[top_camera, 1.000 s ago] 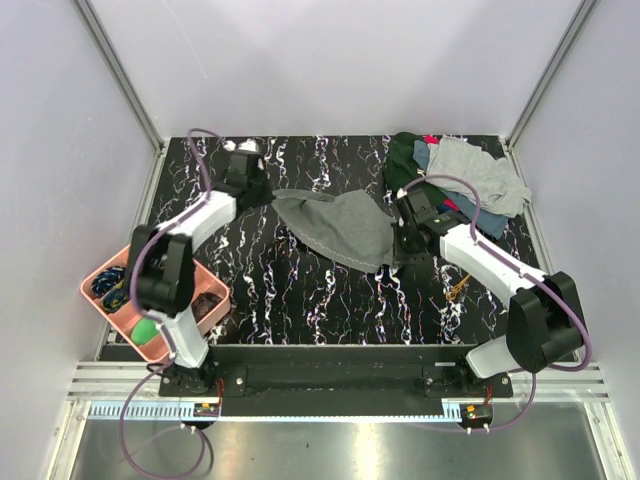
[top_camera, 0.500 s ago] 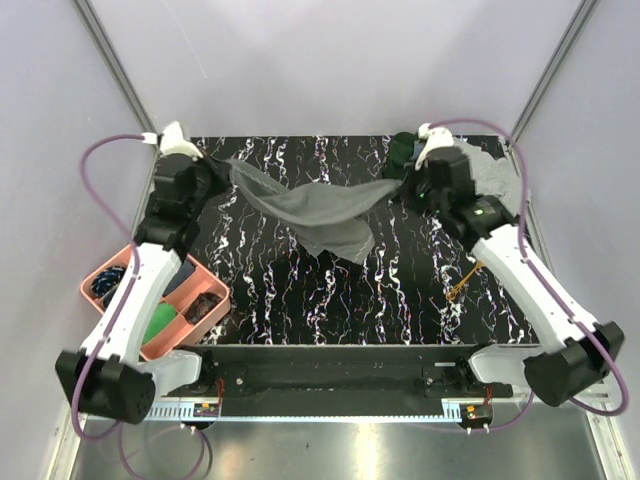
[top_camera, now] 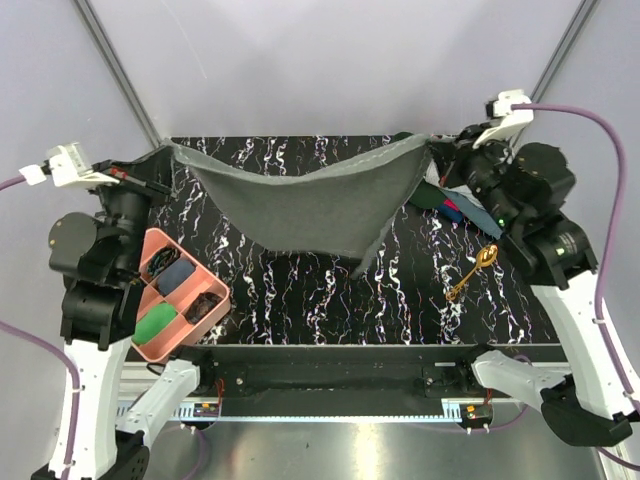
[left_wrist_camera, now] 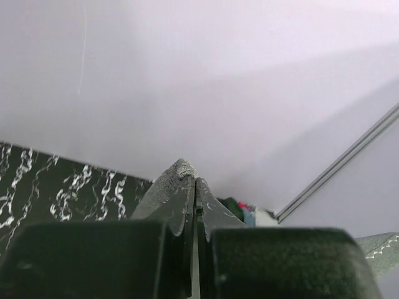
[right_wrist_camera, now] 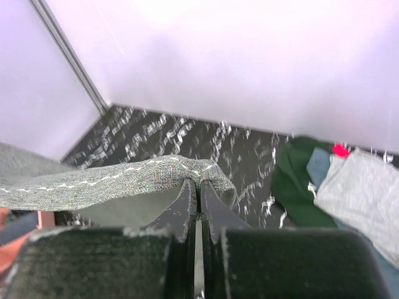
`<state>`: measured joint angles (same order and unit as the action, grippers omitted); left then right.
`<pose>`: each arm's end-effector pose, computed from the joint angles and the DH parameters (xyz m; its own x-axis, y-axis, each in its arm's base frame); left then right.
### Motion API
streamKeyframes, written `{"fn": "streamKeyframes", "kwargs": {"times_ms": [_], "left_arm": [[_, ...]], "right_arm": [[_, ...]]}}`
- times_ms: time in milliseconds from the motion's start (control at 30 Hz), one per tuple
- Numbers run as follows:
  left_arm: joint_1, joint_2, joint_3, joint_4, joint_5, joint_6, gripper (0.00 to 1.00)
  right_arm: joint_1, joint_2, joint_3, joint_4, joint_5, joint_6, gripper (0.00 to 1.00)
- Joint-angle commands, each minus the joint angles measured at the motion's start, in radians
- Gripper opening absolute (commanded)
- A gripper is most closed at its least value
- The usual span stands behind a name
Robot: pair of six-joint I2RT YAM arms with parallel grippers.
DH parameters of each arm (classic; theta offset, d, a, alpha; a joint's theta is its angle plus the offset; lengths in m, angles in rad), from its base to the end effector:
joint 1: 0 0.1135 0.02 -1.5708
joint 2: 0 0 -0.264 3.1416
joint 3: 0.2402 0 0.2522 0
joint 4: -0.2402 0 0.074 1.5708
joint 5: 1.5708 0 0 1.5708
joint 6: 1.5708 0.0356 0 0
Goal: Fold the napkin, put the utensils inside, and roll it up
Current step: Flatten the napkin out
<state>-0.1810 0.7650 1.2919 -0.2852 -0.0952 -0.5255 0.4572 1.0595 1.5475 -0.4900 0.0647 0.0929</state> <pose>0.1161 -0.0178 0.4976 0.1593 -0.5368 -0.8285 0.1946 0.8398 -0.5067 0.1702 0.0812 0.5114 -0.0373 0.0848 -0.9957 -0.3807 0.9201 0.0926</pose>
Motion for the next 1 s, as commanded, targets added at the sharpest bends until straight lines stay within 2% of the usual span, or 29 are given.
{"fn": "streamKeyframes", "kwargs": {"times_ms": [0,200,333,433,567,767,967], "left_arm": [[0.006,0.031,0.033,0.015,-0.027,-0.005,0.00],[0.038,0.203,0.055,0.101,-0.020,-0.010,0.00],[0.147,0.330,0.089,0.165,0.078,-0.076,0.00],[0.167,0.425,0.168,0.181,0.089,-0.074,0.00],[0.169,0.520,0.253,0.236,0.178,-0.035,0.00],[0.169,0.458,0.242,0.320,0.219,0.027,0.00],[0.169,0.301,0.190,0.288,0.235,0.082,0.00]], "right_arm": [[0.000,0.035,0.074,0.047,-0.020,0.005,0.00],[-0.009,0.231,0.135,0.094,0.079,-0.056,0.00],[-0.026,0.387,0.249,0.100,0.075,-0.079,0.00],[-0.034,0.494,0.341,0.099,0.098,-0.088,0.00],[-0.035,0.585,0.439,0.097,0.124,-0.151,0.00],[-0.022,0.564,0.484,0.102,0.021,-0.225,0.00],[0.023,0.450,0.402,0.136,0.086,-0.320,0.00]]}}
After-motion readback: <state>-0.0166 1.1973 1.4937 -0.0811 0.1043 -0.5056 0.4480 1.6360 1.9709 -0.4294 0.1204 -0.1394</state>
